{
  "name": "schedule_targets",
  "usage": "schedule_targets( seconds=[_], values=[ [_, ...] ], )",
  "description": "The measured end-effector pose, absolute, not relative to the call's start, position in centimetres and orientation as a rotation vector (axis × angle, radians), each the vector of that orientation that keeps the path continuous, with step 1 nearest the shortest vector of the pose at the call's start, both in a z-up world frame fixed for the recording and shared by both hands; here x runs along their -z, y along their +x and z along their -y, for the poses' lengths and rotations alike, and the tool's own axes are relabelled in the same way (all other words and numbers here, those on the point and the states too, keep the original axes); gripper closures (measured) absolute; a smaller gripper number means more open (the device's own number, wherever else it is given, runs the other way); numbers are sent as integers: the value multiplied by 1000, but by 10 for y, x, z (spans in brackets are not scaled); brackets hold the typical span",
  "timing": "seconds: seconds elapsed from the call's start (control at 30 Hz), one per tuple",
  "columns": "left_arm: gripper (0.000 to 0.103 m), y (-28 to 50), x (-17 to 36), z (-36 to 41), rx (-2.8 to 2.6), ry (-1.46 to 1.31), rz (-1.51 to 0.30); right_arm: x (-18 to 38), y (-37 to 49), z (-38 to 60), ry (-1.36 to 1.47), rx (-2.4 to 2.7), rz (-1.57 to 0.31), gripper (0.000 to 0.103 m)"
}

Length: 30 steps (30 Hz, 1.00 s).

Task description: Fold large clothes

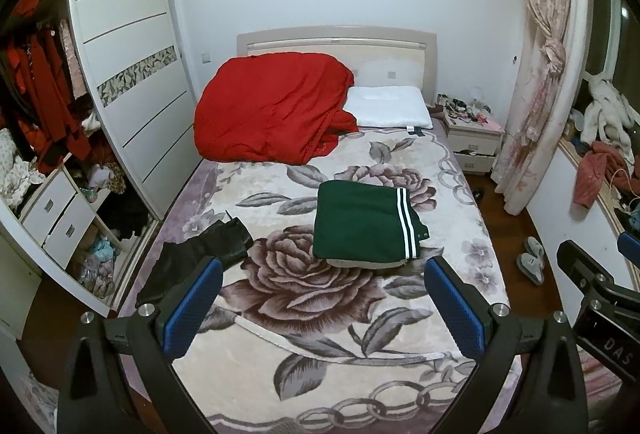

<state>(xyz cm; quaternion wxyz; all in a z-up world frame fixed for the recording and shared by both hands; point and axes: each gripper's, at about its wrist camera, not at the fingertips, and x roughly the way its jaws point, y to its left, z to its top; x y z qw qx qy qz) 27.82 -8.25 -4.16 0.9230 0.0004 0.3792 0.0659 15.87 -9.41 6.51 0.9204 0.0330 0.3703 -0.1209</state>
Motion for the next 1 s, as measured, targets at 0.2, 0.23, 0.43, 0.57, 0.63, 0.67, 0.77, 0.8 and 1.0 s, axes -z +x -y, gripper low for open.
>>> schedule_targets(
  seconds=[0.2, 0.23, 0.43, 0.57, 0.63, 0.67, 0.77, 0.8, 1.0],
  values=[
    [0, 282, 39, 84, -136, 7, -774, -63, 153, 95, 80, 245, -752, 5],
    [0, 281, 39, 84, -135, 6, -775, -64, 152, 97, 82, 247, -753, 5],
    [0, 281, 40, 84, -137, 6, -774, -64, 148, 96, 87, 247, -755, 5],
    [0, 281, 40, 85, -137, 7, -775, -62, 147, 100, 89, 239, -761, 5],
    [0, 282, 38, 83, -140, 8, -776, -62, 150, 101, 89, 238, -761, 5],
    [0, 282, 38, 82, -140, 6, -775, -62, 150, 101, 90, 236, -760, 5],
    [0, 281, 38, 81, -142, 11, -774, -63, 150, 102, 89, 237, -760, 5],
    [0, 281, 38, 81, -142, 9, -774, -63, 150, 102, 90, 235, -760, 5],
    [0, 283, 37, 79, -148, 12, -769, -63, 154, 103, 87, 230, -760, 5]
  ],
)
